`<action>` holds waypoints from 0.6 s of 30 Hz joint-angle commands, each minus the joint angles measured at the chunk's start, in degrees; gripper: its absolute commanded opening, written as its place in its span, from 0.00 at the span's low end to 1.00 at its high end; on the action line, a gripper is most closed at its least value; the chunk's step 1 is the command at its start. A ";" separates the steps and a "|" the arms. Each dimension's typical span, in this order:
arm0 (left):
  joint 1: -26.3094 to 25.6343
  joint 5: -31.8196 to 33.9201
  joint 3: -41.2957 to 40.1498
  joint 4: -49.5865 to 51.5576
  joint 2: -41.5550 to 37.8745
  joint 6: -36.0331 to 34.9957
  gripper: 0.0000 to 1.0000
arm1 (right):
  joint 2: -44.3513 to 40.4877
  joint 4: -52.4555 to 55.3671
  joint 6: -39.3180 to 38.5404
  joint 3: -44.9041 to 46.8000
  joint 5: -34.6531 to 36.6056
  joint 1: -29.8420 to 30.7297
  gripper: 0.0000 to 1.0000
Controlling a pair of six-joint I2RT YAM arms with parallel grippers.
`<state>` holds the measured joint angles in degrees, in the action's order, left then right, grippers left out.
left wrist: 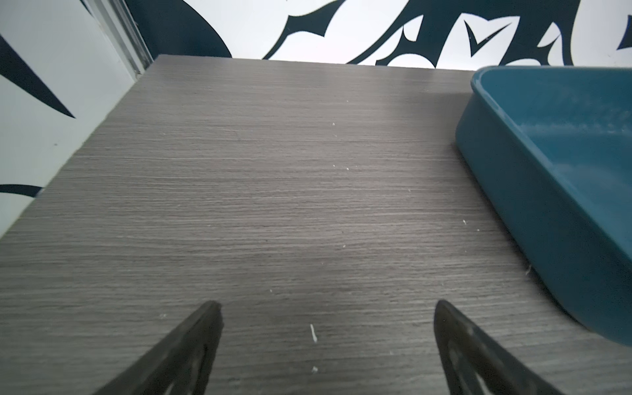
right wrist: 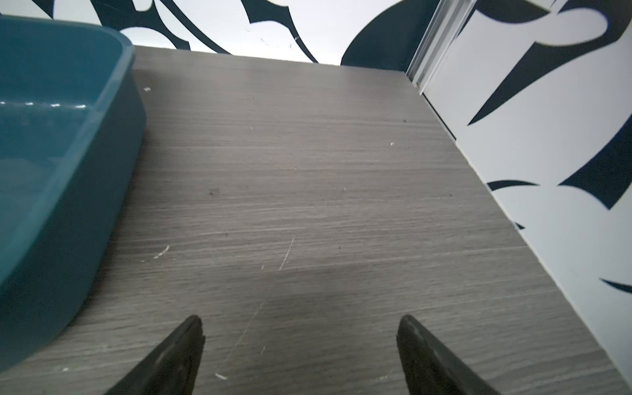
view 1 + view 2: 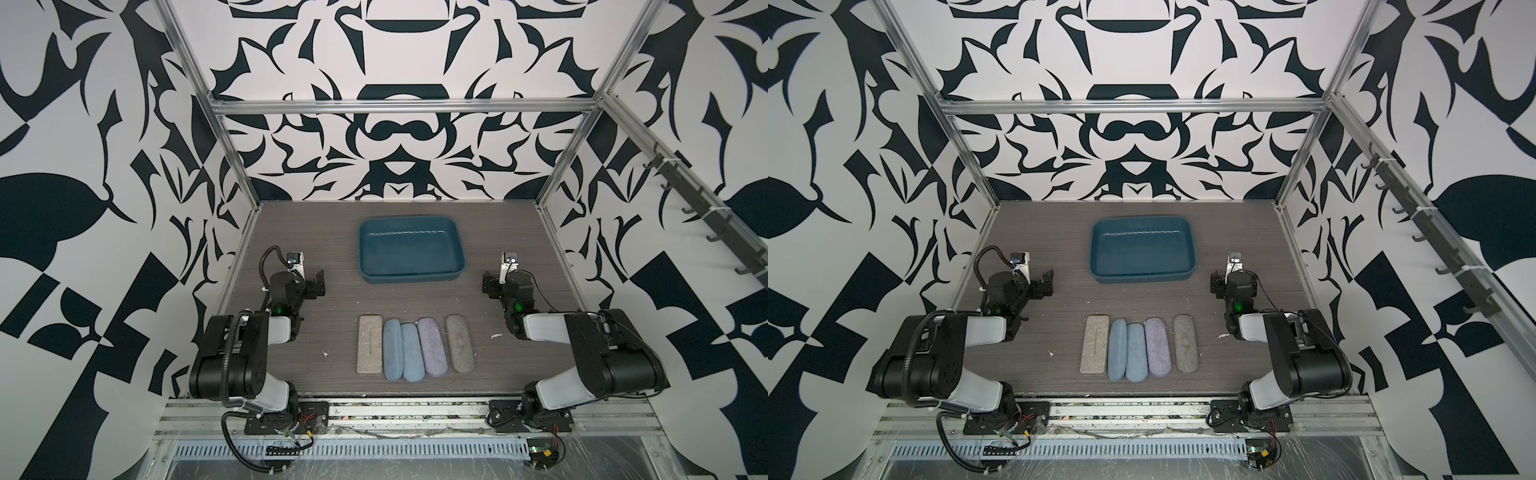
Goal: Put the glasses cases into the storage boxes
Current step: Pick up the glasses case at the center of the board.
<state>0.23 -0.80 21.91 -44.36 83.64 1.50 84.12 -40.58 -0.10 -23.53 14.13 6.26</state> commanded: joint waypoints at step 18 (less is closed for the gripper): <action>-0.86 -3.79 19.76 30.09 -15.89 17.78 0.99 | -28.22 56.37 20.86 -18.96 -6.98 2.81 0.91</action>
<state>-0.40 -1.30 41.25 -17.96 66.81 15.31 58.08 4.54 16.34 -38.68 11.92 8.23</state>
